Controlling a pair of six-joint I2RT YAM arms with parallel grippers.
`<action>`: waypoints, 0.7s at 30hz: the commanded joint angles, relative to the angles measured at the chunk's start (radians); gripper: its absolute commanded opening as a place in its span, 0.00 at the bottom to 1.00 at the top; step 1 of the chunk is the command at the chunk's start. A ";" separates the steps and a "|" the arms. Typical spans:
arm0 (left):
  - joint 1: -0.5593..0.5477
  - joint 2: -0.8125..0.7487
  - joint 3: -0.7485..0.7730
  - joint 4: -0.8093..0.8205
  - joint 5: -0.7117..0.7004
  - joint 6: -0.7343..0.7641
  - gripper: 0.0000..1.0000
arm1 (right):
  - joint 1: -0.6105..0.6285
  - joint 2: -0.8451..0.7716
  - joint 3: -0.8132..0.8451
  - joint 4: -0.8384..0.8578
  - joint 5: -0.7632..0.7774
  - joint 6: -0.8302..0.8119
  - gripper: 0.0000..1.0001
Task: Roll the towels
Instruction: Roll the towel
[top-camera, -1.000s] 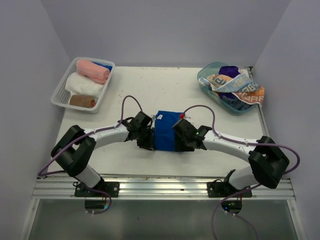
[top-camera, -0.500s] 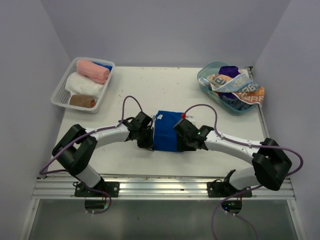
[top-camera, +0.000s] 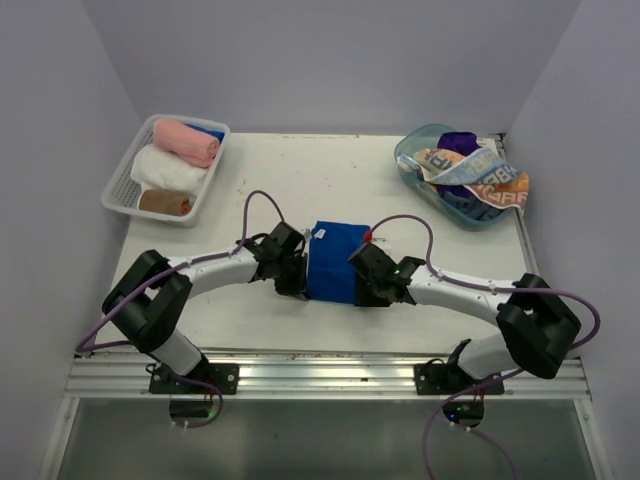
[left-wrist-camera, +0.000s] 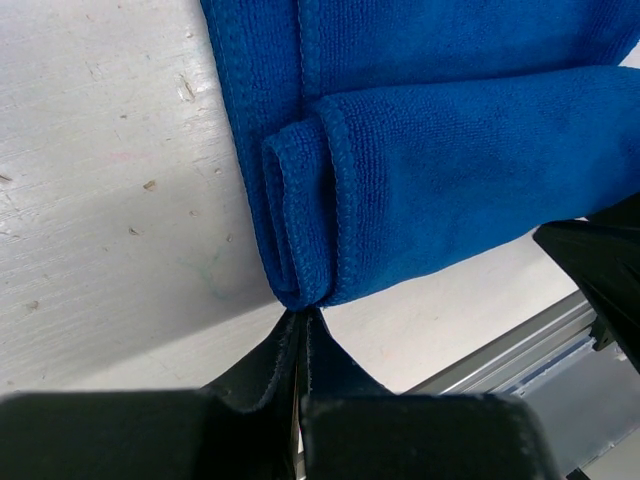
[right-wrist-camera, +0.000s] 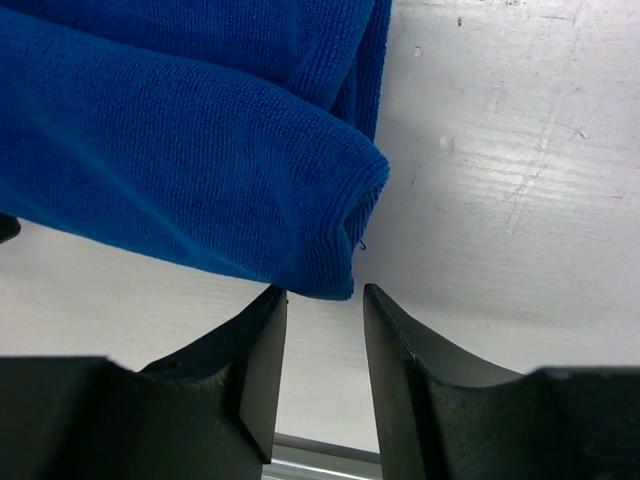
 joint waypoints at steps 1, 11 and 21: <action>-0.001 -0.042 0.037 0.012 -0.010 -0.012 0.00 | 0.001 0.027 0.006 0.075 -0.003 0.014 0.40; -0.001 -0.057 0.030 -0.023 -0.021 -0.008 0.00 | 0.001 0.032 0.025 0.056 0.004 0.009 0.13; 0.007 -0.074 0.042 -0.038 -0.035 -0.005 0.00 | 0.001 -0.042 0.043 -0.028 0.024 -0.015 0.19</action>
